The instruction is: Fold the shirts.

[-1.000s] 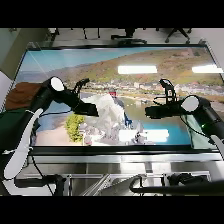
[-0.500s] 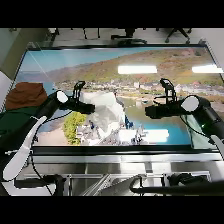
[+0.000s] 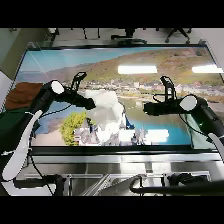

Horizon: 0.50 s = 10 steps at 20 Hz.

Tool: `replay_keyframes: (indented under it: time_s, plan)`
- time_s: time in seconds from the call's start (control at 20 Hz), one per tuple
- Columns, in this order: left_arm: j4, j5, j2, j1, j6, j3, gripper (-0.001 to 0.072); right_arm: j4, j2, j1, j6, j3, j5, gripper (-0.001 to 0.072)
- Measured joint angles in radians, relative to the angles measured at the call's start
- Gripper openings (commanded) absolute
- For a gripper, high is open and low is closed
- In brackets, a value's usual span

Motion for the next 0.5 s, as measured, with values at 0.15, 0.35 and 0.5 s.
replay_keyframes:
  time_s: [0.15,0.35,0.5]
  plan:
    - [0.008,-0.091,0.0,0.043,-0.034,0.029,0.071,0.012,-0.074,0.0,0.0,0.0,-0.068,0.0456]
    - [-0.017,-0.205,0.0,0.096,-0.08,-0.012,0.071,0.126,-0.217,0.0,-0.11,0.0,-0.156,0.0451]
    - [-0.114,-0.187,0.0,0.098,-0.072,-0.124,0.071,0.327,-0.323,0.0,-0.291,0.002,-0.219,0.045]
